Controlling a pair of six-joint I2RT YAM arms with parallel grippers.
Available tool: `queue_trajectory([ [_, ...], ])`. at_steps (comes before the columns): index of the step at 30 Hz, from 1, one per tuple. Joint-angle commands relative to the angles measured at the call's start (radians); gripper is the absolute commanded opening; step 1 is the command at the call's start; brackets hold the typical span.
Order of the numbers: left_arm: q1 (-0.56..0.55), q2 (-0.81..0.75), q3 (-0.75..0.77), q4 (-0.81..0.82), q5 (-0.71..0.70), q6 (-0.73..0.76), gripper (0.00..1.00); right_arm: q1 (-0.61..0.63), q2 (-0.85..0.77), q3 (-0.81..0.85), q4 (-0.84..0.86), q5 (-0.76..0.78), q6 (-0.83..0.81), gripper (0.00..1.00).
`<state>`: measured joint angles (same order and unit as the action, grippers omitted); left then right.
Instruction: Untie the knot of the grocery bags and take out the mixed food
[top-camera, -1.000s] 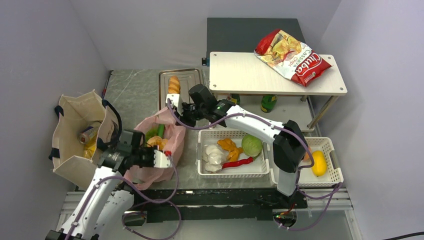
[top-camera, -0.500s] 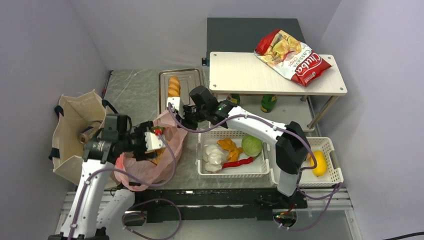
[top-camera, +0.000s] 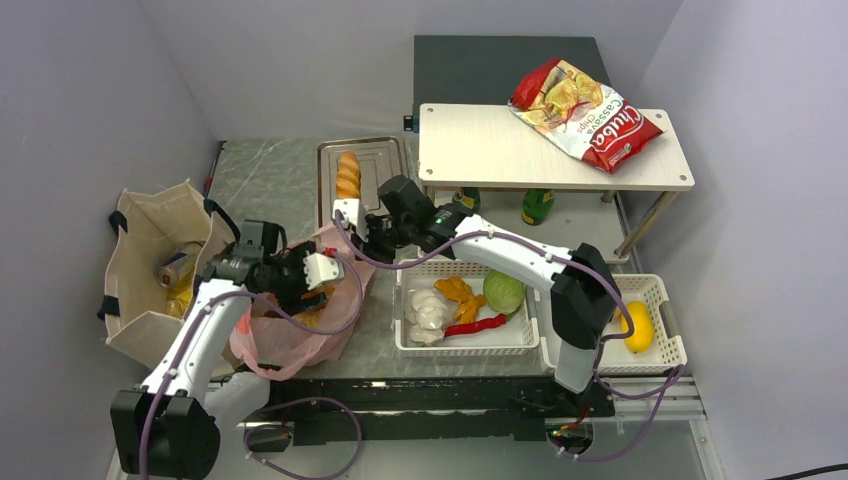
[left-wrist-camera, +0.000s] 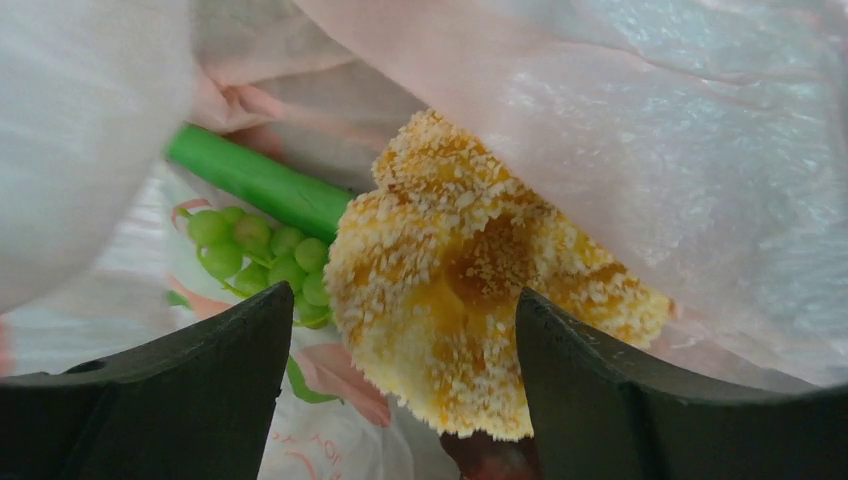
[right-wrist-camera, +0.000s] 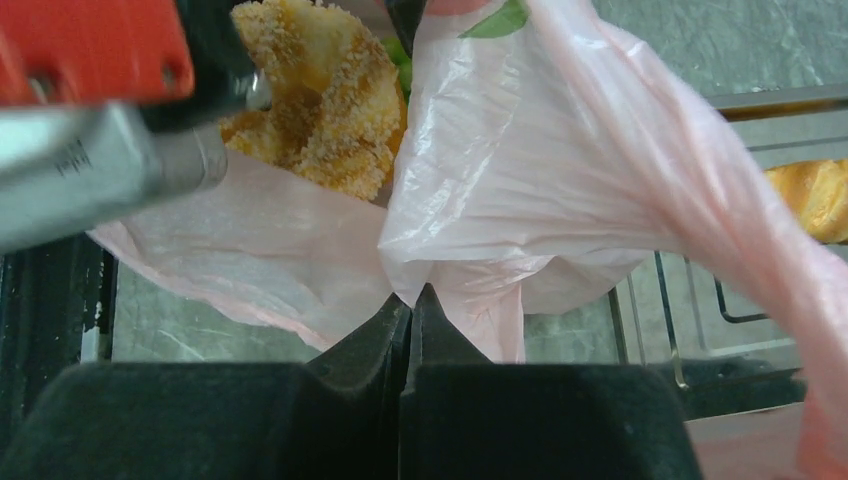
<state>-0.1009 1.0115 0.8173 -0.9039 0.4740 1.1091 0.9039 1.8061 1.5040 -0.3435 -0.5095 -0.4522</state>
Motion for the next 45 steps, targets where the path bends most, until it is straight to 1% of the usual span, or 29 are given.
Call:
queue_trajectory([
  [1, -0.046, -0.067, -0.101, 0.051, -0.089, 0.124, 0.81, 0.001, -0.030, -0.007, 0.018, -0.010, 0.002, 0.00],
  [3, -0.079, -0.145, -0.169, 0.056, -0.109, 0.156, 0.73, 0.001, -0.026, -0.010, 0.023, -0.010, 0.005, 0.00],
  [4, -0.098, -0.176, -0.193, 0.052, -0.122, 0.158, 0.66, -0.001, -0.024, -0.010, 0.026, -0.011, 0.007, 0.00],
  [6, -0.125, -0.199, -0.215, 0.023, -0.142, 0.151, 0.50, 0.001, -0.020, -0.009, 0.034, -0.016, 0.014, 0.00],
  [8, -0.133, -0.188, -0.193, -0.022, -0.137, 0.127, 0.29, 0.002, -0.013, -0.004, 0.038, -0.019, 0.018, 0.00],
  [10, -0.134, -0.180, -0.140, -0.054, -0.115, 0.078, 0.03, 0.001, -0.007, -0.001, 0.041, -0.021, 0.021, 0.00],
  [11, -0.134, -0.183, -0.102, -0.064, -0.097, 0.040, 0.00, 0.002, -0.006, -0.001, 0.042, -0.019, 0.021, 0.00],
  [15, -0.121, -0.227, 0.052, -0.090, 0.022, -0.094, 0.00, 0.000, -0.001, -0.005, 0.057, -0.008, 0.028, 0.00],
  [17, -0.117, -0.250, 0.118, -0.097, 0.084, -0.137, 0.00, 0.001, -0.004, -0.009, 0.062, -0.003, 0.029, 0.00],
  [19, -0.117, -0.276, 0.168, -0.083, 0.117, -0.181, 0.00, 0.001, -0.009, -0.016, 0.070, 0.006, 0.030, 0.00],
  [23, -0.114, -0.302, 0.260, -0.125, 0.170, -0.181, 0.00, -0.003, -0.023, -0.039, 0.086, 0.007, 0.040, 0.00],
  [27, -0.099, -0.302, 0.306, -0.171, 0.153, -0.197, 0.00, -0.004, -0.028, -0.052, 0.107, 0.004, 0.054, 0.00],
  [29, -0.091, -0.316, 0.294, -0.138, 0.083, -0.222, 0.00, -0.005, -0.032, -0.056, 0.116, 0.003, 0.056, 0.00],
  [30, -0.086, -0.330, 0.277, -0.096, 0.027, -0.245, 0.00, -0.005, -0.033, -0.058, 0.120, 0.005, 0.056, 0.00],
  [32, -0.085, -0.354, 0.216, 0.018, -0.145, -0.289, 0.00, -0.005, -0.041, -0.063, 0.125, 0.003, 0.055, 0.00],
  [33, -0.085, -0.361, 0.180, 0.078, -0.253, -0.297, 0.00, -0.006, -0.047, -0.065, 0.126, 0.001, 0.054, 0.00],
  [35, -0.085, -0.355, 0.113, 0.145, -0.415, -0.280, 0.00, -0.006, -0.055, -0.068, 0.127, -0.004, 0.052, 0.00],
  [37, -0.085, -0.338, 0.064, 0.175, -0.511, -0.263, 0.00, -0.005, -0.061, -0.065, 0.126, -0.011, 0.050, 0.00],
  [39, -0.085, -0.323, 0.018, 0.213, -0.572, -0.262, 0.00, -0.006, -0.064, -0.058, 0.124, -0.015, 0.048, 0.00],
  [41, -0.081, -0.315, 0.007, 0.250, -0.607, -0.301, 0.00, -0.006, -0.066, -0.046, 0.120, -0.010, 0.041, 0.00],
  [42, -0.066, -0.316, 0.026, 0.258, -0.585, -0.332, 0.00, -0.006, -0.067, -0.044, 0.120, -0.006, 0.037, 0.00],
  [43, -0.032, -0.323, 0.062, 0.234, -0.497, -0.371, 0.00, -0.007, -0.069, -0.044, 0.122, -0.002, 0.032, 0.00],
  [45, 0.052, -0.351, 0.165, 0.173, -0.220, -0.447, 0.00, -0.010, -0.074, -0.055, 0.133, 0.013, 0.024, 0.00],
])
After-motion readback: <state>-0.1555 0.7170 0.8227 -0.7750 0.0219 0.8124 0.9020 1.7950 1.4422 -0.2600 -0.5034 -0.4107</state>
